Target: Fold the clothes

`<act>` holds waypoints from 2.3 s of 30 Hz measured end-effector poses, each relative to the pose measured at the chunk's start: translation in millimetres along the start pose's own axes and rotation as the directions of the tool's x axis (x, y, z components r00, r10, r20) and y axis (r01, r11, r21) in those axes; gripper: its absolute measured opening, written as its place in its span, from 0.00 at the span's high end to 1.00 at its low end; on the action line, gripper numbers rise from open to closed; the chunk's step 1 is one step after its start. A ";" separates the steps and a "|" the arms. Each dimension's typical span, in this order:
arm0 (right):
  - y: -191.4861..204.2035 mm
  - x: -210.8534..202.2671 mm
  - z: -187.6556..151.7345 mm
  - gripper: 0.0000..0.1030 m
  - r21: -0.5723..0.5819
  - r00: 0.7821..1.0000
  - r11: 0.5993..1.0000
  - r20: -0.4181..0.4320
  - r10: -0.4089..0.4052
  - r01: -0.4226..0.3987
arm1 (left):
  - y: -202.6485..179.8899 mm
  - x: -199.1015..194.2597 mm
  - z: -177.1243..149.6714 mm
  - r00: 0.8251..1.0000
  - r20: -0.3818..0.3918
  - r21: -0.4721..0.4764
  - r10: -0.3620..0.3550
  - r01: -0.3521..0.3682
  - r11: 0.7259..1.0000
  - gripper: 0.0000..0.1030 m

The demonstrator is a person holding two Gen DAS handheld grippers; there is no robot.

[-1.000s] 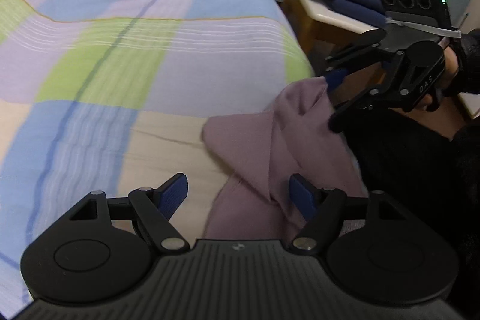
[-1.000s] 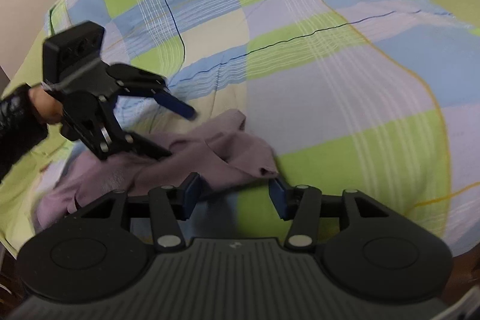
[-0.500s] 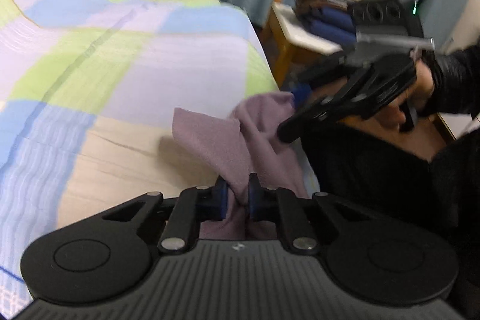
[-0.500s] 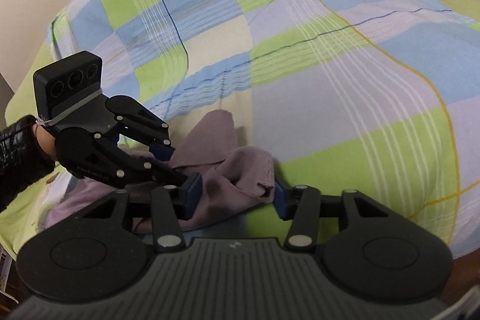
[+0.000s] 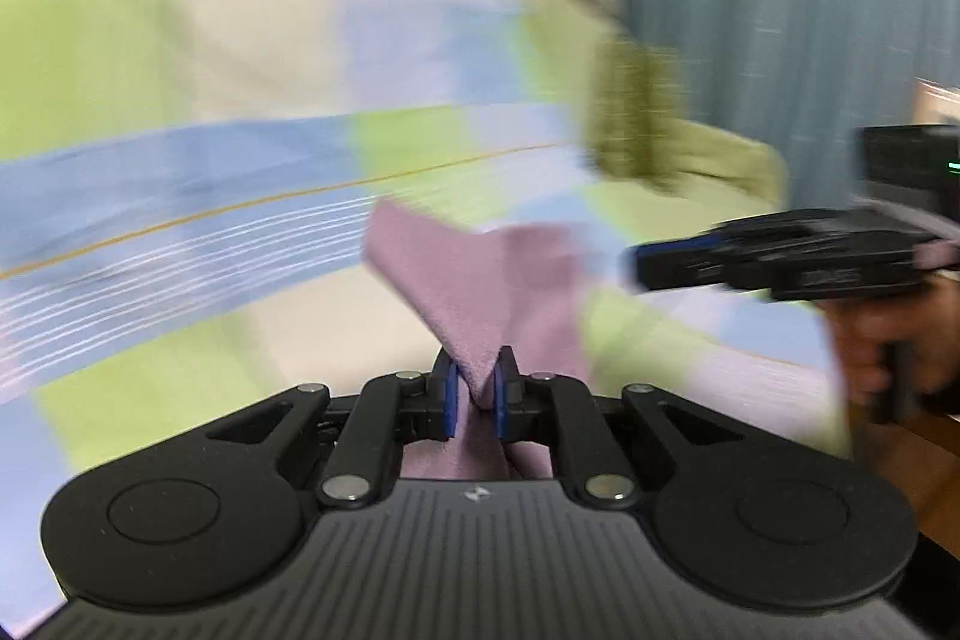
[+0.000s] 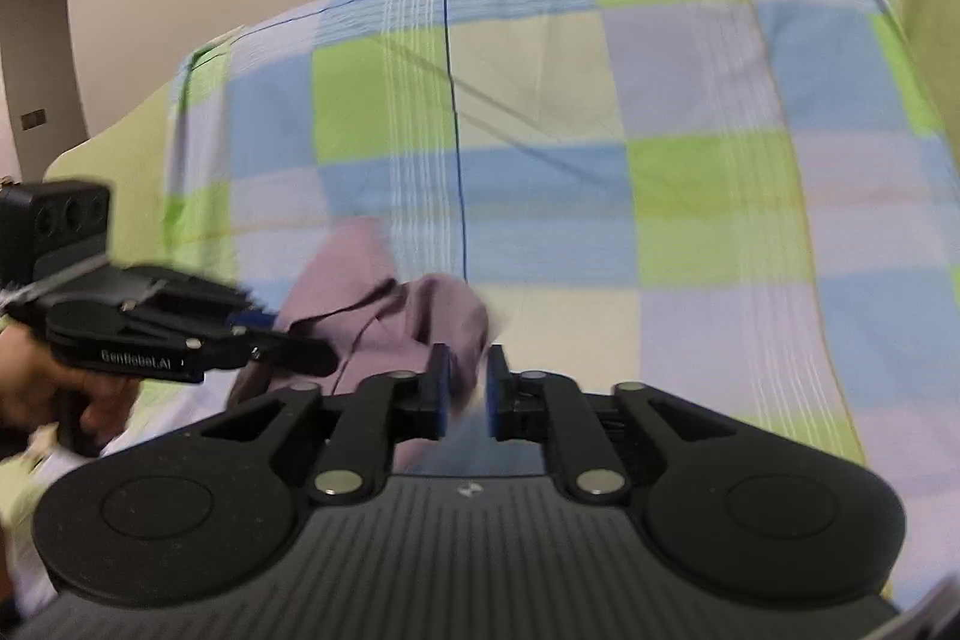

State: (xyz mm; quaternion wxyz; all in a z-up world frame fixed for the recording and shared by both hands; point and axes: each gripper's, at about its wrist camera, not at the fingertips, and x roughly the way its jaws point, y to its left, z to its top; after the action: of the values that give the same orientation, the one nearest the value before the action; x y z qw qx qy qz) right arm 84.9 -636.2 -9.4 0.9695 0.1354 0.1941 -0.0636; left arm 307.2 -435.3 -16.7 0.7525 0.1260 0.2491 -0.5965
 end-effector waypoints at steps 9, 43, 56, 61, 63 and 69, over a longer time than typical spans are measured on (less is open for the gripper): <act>-7.4 -3.9 -88.1 0.65 0.109 0.965 0.993 -0.253 0.070 -0.044 | 42.3 1.0 -41.1 0.990 -0.083 -0.080 0.113 -0.120 0.990 0.78; 1.7 -47.4 -64.3 0.68 -0.016 0.954 0.977 -0.211 -0.211 0.212 | -23.4 -31.0 -111.9 0.966 -0.239 -0.037 -0.102 0.096 0.995 0.93; 24.3 -96.5 -110.6 0.60 0.075 0.937 0.986 -0.329 -0.117 0.149 | -77.0 -116.5 -137.1 0.981 -0.164 -0.055 -0.099 0.091 0.994 0.97; 39.0 -115.2 -128.9 0.55 0.161 0.950 0.985 -0.312 -0.004 0.057 | -85.2 -136.7 -167.3 0.985 -0.156 -0.162 -0.079 0.054 0.985 0.97; 45.1 -115.7 -136.9 0.52 0.185 0.949 0.983 -0.311 0.048 0.010 | -84.4 -139.6 -174.3 0.986 -0.147 -0.197 -0.076 0.046 0.979 0.97; 50.0 -101.8 -151.8 0.46 0.288 0.952 0.956 -0.276 0.130 -0.047 | -79.4 -139.5 -180.0 0.987 -0.127 -0.230 -0.094 0.063 0.971 0.97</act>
State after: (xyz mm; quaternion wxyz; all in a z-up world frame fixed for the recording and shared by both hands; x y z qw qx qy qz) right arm -54.2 -537.6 -92.2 0.9034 0.2868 0.3178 -0.0255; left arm 167.6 -251.6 -86.8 0.7188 0.0704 0.3711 -0.5837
